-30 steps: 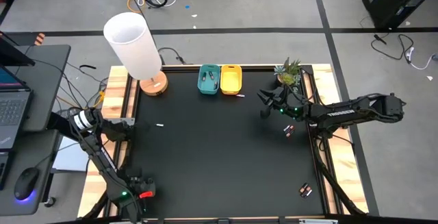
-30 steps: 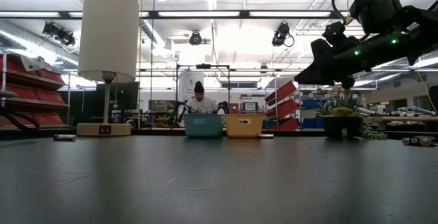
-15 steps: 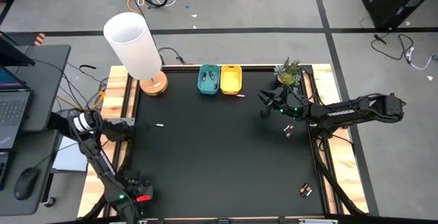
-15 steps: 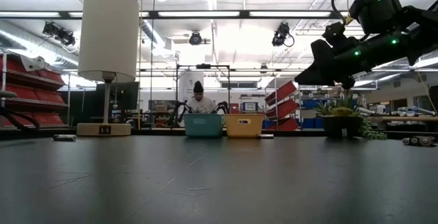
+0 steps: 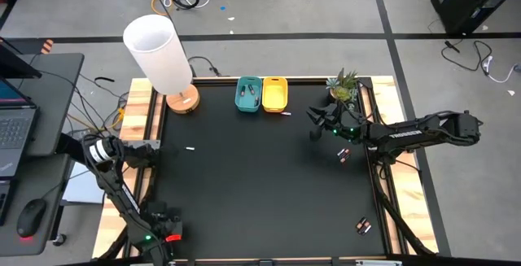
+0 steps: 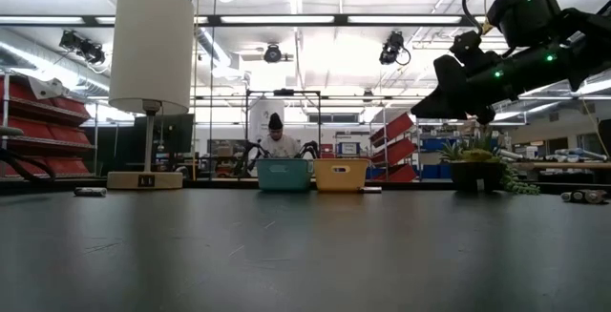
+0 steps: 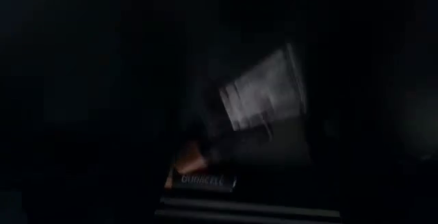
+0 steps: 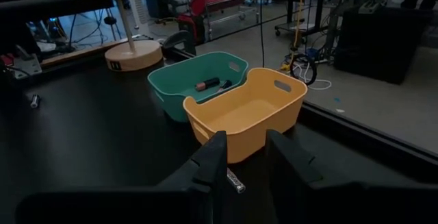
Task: Sort batteries
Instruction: Put the gold black battery into the blue bin
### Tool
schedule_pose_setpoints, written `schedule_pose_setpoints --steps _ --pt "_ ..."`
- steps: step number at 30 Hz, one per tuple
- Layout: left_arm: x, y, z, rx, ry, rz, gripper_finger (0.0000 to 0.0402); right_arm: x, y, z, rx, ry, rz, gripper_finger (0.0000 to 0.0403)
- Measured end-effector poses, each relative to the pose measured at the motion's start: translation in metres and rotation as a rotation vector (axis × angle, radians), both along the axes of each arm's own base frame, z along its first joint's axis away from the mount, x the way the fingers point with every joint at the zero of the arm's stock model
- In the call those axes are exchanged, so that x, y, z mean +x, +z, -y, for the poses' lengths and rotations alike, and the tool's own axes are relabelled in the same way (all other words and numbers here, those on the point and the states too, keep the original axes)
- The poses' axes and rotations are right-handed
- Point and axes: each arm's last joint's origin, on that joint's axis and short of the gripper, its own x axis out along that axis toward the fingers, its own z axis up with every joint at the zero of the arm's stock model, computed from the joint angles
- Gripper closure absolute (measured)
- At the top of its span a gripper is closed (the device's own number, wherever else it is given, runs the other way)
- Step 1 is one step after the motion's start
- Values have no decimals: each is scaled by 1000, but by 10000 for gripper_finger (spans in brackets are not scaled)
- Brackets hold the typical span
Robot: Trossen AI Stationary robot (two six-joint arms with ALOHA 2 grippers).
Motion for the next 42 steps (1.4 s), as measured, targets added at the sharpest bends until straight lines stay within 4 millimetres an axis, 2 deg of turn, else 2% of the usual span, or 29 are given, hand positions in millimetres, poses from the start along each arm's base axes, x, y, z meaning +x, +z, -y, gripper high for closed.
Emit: schedule_pose_setpoints --steps 12,22,26,32,39,42 --pt "-2 4 -9 147 83 25 43 0 0 0 0 0 0 315" --pt "20 7 -41 436 78 190 87 0 0 0 0 0 1 315" --pt "24 0 -57 415 163 173 96 0 0 0 14 -1 10 315" --pt "17 -10 -77 299 270 211 124 0 -3 -2 49 34 -6 315" --pt "18 -3 -96 247 359 285 189 2 -6 -9 77 63 -23 315" --pt "22 10 -104 286 376 437 217 2 -8 -13 83 82 -38 315"
